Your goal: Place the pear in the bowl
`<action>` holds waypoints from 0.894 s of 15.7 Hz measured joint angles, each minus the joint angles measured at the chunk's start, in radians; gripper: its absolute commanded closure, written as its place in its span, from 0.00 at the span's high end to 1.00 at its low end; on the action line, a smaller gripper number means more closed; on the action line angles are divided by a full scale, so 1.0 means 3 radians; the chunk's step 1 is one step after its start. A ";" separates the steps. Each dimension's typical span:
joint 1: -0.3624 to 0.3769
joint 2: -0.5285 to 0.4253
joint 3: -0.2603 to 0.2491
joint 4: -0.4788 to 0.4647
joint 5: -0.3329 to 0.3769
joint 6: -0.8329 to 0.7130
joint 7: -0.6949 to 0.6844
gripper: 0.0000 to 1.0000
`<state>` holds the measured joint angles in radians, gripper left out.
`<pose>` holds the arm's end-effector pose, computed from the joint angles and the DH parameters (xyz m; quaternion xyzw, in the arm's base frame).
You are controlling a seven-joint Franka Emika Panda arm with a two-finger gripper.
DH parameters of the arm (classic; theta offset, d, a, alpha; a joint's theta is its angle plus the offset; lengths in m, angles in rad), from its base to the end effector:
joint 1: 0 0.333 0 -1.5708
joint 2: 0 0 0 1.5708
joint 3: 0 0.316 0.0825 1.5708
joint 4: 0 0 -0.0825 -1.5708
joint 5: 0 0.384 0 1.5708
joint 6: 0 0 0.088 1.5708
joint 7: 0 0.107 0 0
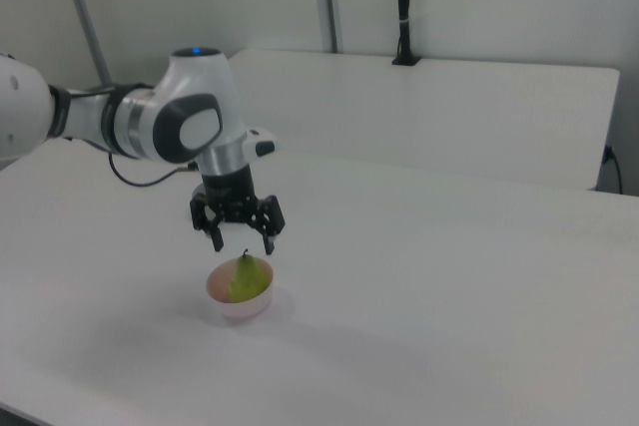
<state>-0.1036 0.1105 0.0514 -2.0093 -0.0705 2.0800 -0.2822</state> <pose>0.5702 -0.0339 0.3977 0.9906 0.1322 -0.0241 0.0239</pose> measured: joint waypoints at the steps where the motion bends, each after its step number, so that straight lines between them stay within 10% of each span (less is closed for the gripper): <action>1: 0.0000 -0.0035 0.0000 0.0088 0.0000 -0.0122 0.0002 1.00; 14: -0.0001 -0.0285 -0.0068 0.0976 0.0000 -0.0948 0.0572 1.00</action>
<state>-0.1039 0.0249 0.0310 -1.7166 -0.0705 1.7955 -0.1107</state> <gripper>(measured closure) 0.000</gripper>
